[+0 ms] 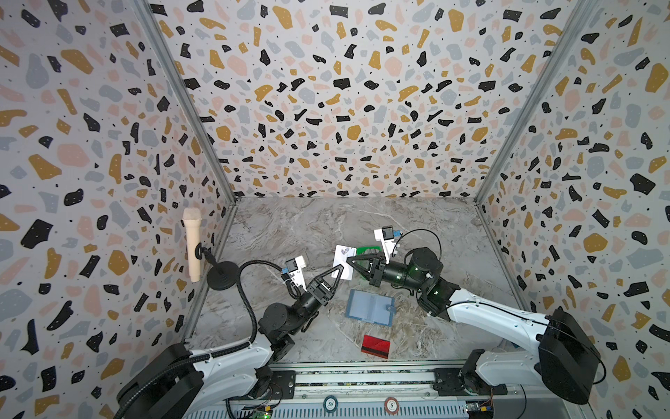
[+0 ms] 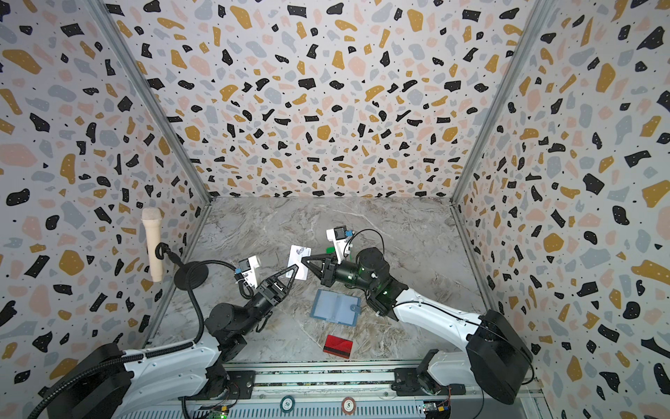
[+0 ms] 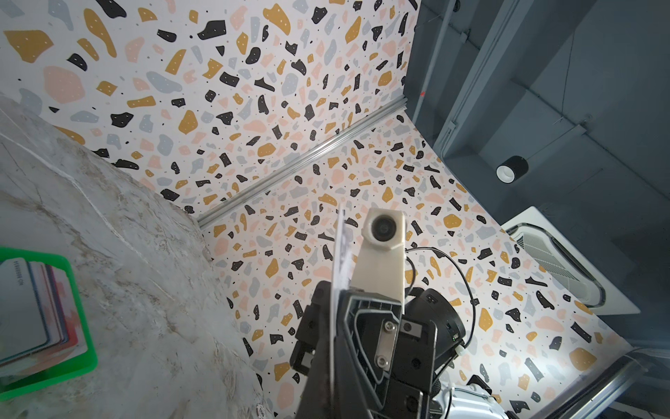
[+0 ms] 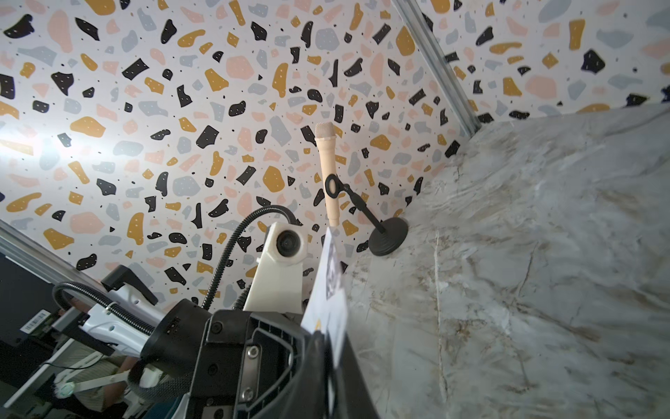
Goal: Insert credit cards into a card holder
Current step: Pick up the credit card from the storage box.
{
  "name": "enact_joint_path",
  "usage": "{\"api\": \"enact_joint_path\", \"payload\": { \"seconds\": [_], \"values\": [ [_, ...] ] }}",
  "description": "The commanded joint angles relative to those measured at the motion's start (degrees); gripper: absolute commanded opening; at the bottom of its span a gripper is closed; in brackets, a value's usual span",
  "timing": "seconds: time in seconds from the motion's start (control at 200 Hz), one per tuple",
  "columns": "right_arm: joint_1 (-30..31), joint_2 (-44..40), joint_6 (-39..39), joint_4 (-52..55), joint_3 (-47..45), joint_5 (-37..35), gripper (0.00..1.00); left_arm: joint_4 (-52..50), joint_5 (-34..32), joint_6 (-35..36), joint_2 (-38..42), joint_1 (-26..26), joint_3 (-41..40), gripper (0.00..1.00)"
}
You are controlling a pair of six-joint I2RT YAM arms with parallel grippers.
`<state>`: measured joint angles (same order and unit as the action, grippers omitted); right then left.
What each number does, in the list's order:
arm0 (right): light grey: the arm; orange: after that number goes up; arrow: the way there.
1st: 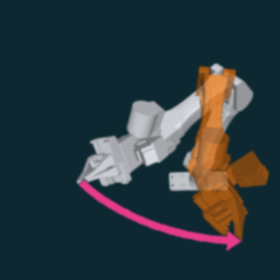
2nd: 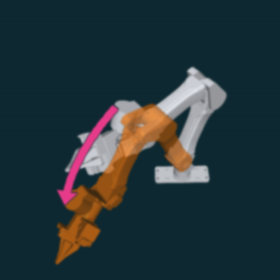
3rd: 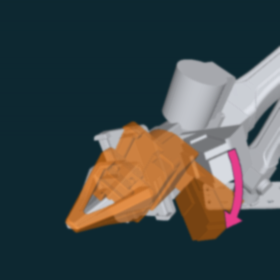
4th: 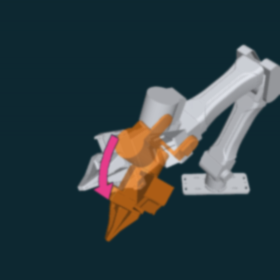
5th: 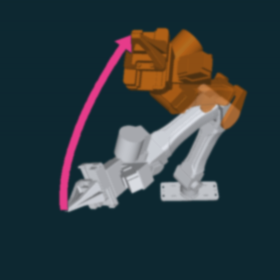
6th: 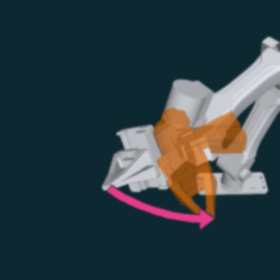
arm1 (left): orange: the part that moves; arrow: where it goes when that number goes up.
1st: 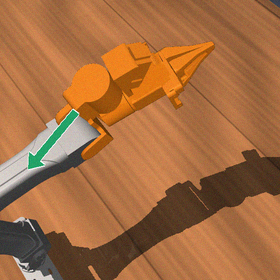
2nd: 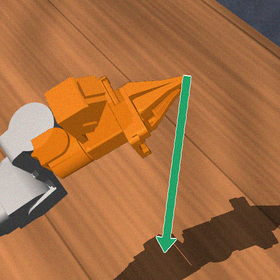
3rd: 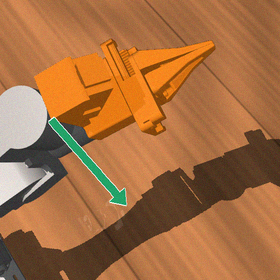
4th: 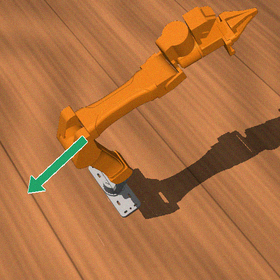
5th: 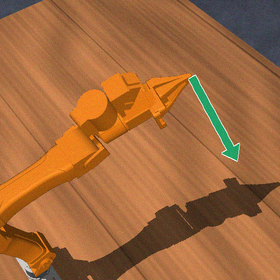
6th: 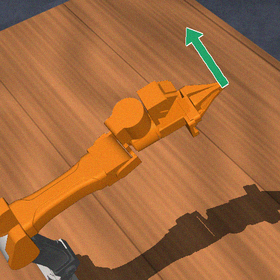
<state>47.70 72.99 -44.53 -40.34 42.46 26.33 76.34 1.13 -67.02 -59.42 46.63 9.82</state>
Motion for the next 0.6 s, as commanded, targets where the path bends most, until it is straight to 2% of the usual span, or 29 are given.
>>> {"api": "enact_joint_path", "payload": {
  "seconds": [0.0, 0.065, 0.175, 0.21, 0.38, 0.591],
  "values": [
    [0.07, -3.45, 0.44, 2.04, -0.25, -0.76, 0.00, -0.26, 1.17, 0.59, 1.20, 0.32, 1.19, 0.19],
    [-0.85, -6.19, 1.46, 7.79, -1.74, -2.80, 0.00, -6.36, 0.91, 2.76, 3.38, 0.10, 1.48, 0.30],
    [-2.88, -10.89, 1.90, 17.16, -6.07, -7.19, 0.00, -26.86, -0.51, 11.63, 7.19, -0.14, 4.92, 0.33],
    [-3.49, -12.06, 1.18, 18.30, -8.05, -8.18, 0.00, -30.69, -0.78, 13.95, 7.11, -0.16, 5.76, 0.32],
    [-3.46, -13.72, -2.96, 17.30, -16.39, -12.56, 0.00, -39.23, -0.55, 19.84, -0.58, -0.15, 6.52, 0.23],
    [-2.09, -9.21, -1.93, 20.85, -16.87, -14.83, 0.00, -40.45, -2.34, 21.10, -9.93, -0.06, 6.02, 0.09]
  ]
}}
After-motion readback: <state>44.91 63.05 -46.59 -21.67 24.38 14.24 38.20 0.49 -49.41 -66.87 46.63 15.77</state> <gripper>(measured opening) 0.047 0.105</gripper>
